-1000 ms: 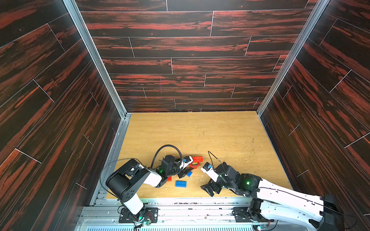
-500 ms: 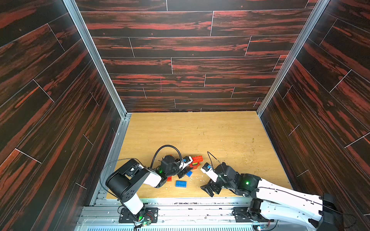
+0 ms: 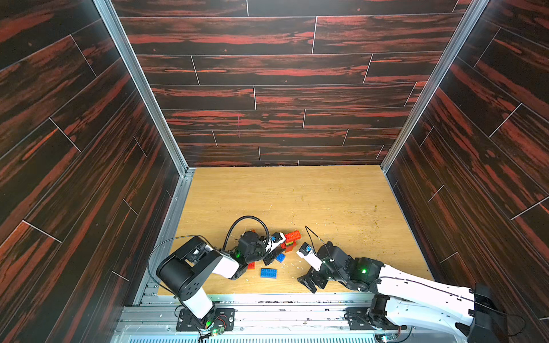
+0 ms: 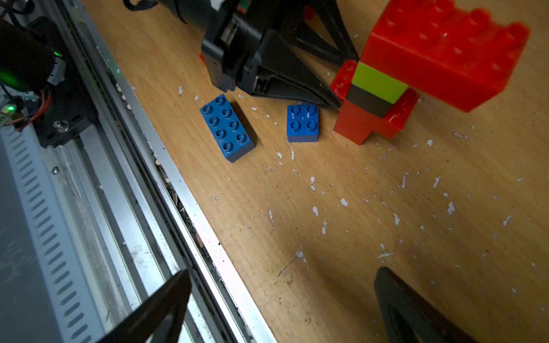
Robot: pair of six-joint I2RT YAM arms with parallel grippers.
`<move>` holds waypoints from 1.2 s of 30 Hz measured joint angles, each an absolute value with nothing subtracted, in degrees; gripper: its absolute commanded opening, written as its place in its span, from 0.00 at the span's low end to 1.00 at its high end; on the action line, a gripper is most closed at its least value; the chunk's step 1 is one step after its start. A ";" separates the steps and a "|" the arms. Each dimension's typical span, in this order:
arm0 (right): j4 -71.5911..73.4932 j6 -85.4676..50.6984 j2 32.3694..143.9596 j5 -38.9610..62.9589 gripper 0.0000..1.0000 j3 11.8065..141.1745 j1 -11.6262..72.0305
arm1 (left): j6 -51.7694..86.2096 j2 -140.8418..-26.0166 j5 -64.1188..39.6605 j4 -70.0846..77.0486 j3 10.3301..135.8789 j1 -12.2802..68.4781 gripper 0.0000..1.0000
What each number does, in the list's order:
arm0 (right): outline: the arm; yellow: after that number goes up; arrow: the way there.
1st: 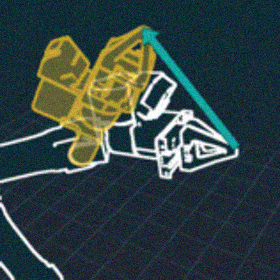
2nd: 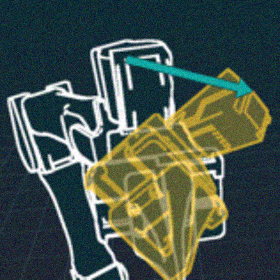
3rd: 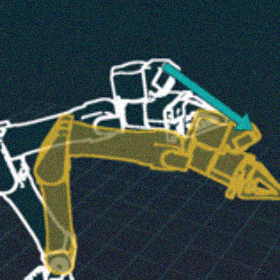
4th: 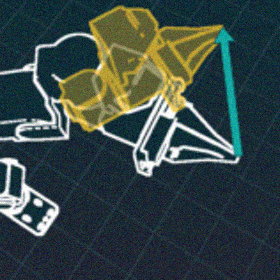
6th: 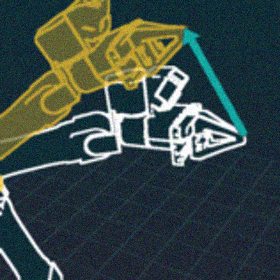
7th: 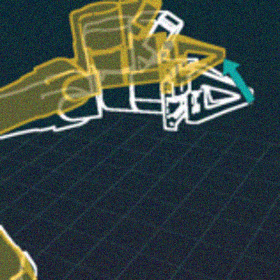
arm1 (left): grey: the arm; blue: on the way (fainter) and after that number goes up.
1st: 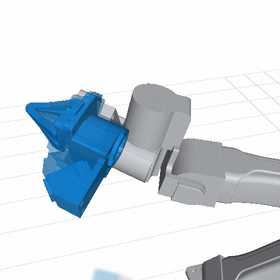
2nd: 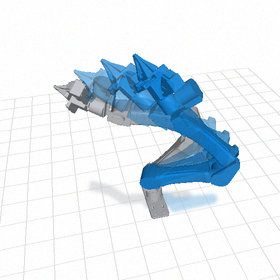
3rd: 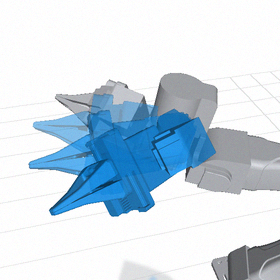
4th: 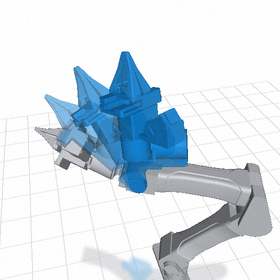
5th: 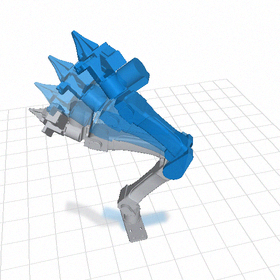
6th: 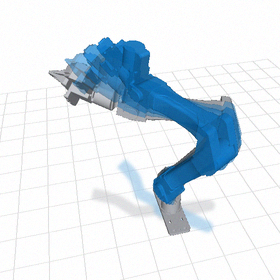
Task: Assemble the letter f with lego
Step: Pick up the lego brick from the center of the board.
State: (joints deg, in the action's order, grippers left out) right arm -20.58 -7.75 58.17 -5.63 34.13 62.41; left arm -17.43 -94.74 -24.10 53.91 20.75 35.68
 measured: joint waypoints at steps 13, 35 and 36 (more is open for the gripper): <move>-20.58 -7.92 58.17 -5.67 0.98 34.13 62.74 | -15.68 -94.74 -25.08 54.06 21.12 35.68 0.29; -22.17 -7.90 58.13 -6.52 0.98 36.05 63.42 | 0.32 -102.41 -27.09 51.05 36.01 35.66 0.20; -22.28 -7.90 58.08 -6.68 0.99 36.23 63.46 | 1.61 -103.35 -27.40 51.16 36.84 35.66 0.20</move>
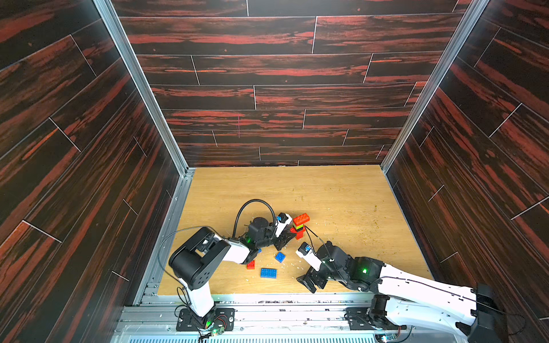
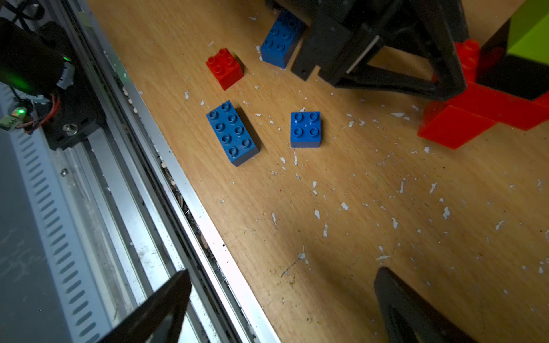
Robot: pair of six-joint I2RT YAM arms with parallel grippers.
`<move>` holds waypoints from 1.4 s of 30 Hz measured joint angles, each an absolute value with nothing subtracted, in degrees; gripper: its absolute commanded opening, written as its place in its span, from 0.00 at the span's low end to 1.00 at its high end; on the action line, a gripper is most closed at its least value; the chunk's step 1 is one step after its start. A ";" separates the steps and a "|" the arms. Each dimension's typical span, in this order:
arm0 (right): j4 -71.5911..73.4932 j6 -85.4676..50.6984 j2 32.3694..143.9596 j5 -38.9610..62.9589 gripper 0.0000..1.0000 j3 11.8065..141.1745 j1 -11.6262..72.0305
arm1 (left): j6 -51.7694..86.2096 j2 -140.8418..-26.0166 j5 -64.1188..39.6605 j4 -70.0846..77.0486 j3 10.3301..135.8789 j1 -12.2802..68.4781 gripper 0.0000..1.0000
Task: Assemble the letter f with lego
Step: Pick up the lego brick from the center of the board, then place the lego brick at the center of the board.
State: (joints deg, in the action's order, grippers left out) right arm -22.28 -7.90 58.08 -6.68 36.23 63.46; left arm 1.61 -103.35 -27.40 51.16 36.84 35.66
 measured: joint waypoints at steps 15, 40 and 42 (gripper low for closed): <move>-23.92 -7.94 57.36 -7.33 0.98 37.04 63.64 | 16.84 -111.98 -32.16 47.72 51.62 35.62 0.14; -27.24 -10.46 55.13 -11.14 0.99 39.00 64.03 | 34.20 -129.12 -42.52 28.03 81.12 35.11 0.09; -27.86 -11.42 54.70 -13.34 0.98 39.42 64.05 | 35.22 -129.97 -42.76 27.79 81.76 35.09 0.09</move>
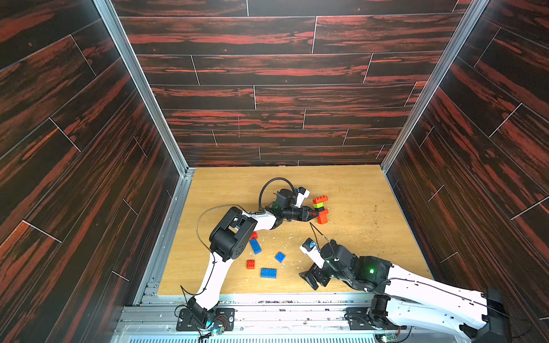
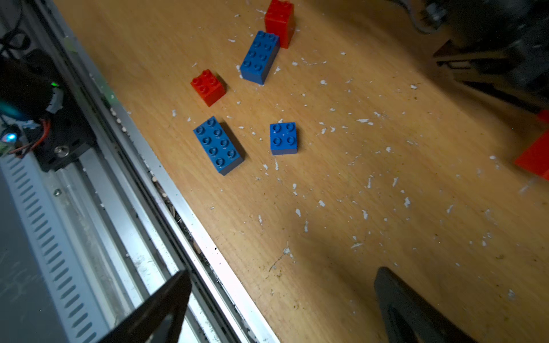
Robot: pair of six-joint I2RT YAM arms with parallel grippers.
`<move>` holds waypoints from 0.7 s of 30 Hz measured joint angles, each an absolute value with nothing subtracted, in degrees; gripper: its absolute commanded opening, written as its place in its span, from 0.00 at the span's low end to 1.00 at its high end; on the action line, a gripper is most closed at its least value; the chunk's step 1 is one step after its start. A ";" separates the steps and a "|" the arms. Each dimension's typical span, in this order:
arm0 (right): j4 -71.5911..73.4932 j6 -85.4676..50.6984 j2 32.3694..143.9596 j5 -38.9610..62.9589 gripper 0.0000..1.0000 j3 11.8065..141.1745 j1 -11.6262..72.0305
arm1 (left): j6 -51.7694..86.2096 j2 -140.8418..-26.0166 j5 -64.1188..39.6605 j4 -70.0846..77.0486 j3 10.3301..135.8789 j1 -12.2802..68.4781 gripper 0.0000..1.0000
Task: Assemble the letter f with lego
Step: Place the lego brick at the center of the board.
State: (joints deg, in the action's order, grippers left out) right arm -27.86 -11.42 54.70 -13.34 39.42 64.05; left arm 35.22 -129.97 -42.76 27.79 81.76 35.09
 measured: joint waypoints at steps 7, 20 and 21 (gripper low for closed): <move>-30.50 -15.46 51.37 -22.04 0.98 39.75 64.18 | 37.91 -131.24 -43.57 27.35 82.46 34.79 0.09; -33.50 -19.90 48.99 -29.69 0.98 39.75 64.25 | 42.70 -135.26 -45.56 26.61 88.23 33.45 0.10; -33.47 -19.99 48.99 -29.87 0.98 39.75 64.23 | 42.98 -135.74 -45.78 26.04 88.58 33.32 0.11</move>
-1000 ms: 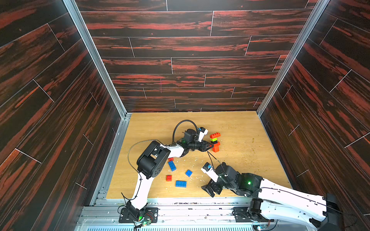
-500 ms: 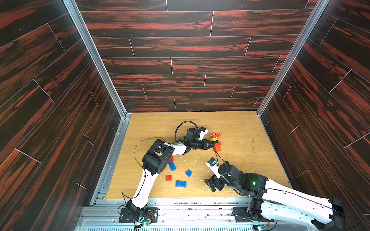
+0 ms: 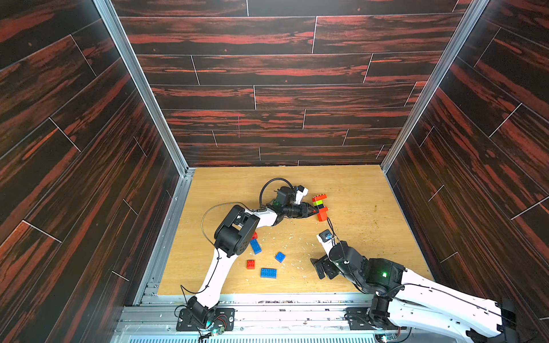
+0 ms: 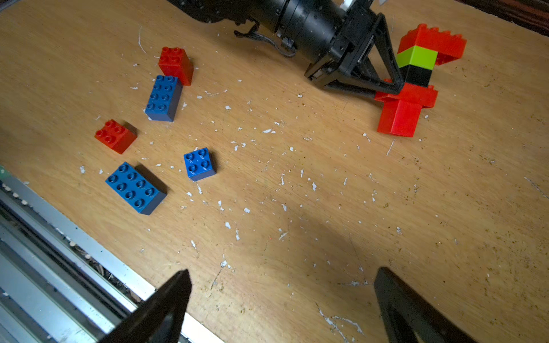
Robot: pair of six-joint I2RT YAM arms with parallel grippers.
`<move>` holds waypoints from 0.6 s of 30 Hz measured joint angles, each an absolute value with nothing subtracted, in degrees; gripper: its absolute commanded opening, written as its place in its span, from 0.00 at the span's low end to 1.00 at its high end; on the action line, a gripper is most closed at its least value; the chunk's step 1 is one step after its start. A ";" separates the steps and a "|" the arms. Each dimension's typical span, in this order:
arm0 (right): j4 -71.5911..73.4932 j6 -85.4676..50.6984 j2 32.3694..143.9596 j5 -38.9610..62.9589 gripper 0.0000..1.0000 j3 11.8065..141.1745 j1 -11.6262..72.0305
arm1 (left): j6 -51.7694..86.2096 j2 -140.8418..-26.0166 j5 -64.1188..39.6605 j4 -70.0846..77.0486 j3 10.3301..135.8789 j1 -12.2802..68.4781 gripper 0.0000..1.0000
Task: Assemble the letter f with lego
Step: Place the lego brick at the center of the board.
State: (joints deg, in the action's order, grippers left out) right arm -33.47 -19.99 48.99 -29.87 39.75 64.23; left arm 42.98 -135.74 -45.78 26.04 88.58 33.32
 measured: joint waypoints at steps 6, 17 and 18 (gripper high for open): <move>-33.67 -20.62 48.90 -31.18 0.98 39.75 64.25 | 44.12 -137.80 -46.98 22.26 92.31 32.82 0.12; -33.87 -20.99 48.80 -32.25 0.98 39.75 64.25 | 48.66 -141.82 -49.47 19.53 99.94 32.01 0.13; -33.87 -20.99 48.80 -32.25 0.98 39.75 64.25 | 49.17 -142.32 -49.71 19.38 100.51 31.92 0.13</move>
